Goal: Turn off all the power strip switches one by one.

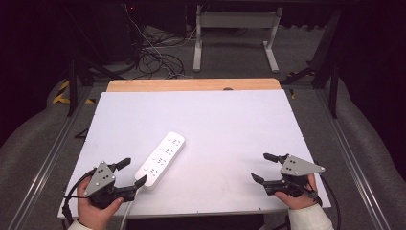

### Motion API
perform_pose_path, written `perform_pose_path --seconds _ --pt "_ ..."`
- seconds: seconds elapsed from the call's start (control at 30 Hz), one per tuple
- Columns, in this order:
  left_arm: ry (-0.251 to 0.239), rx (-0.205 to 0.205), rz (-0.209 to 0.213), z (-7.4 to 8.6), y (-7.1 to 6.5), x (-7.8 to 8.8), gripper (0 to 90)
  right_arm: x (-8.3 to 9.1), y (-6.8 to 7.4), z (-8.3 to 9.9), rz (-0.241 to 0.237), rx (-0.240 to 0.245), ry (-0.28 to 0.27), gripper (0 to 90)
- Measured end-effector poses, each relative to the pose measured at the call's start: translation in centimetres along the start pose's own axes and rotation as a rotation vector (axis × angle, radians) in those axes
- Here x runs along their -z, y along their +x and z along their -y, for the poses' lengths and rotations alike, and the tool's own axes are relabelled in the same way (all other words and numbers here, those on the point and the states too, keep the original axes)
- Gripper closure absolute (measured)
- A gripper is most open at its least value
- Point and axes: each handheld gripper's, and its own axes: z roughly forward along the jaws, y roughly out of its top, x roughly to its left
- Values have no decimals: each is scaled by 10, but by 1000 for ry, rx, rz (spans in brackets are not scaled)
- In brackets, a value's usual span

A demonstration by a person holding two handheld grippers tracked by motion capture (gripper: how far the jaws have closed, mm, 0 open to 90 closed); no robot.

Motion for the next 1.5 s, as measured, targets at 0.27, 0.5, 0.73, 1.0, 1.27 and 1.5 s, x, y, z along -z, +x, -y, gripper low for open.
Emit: perform_pose_path --seconds 0.27,0.5,0.73,1.0,1.27,1.5 --pt "13 -8 9 -3 1 1 250 -1 1 0 -10 -3 1 231" --pt "3 -1 10 -5 2 3 270 -1 1 0 -10 2 1 232" --pt "13 -6 18 -13 2 1 308 -1 1 0 -7 1 5 232" --pt "38 5 63 -23 6 -7 394 -2 2 0 -12 1 6 232" --pt "63 2 77 -31 7 -18 404 -3 2 1 -15 3 7 232" --pt "83 2 83 -35 8 -28 412 -3 2 1 -21 2 9 232"
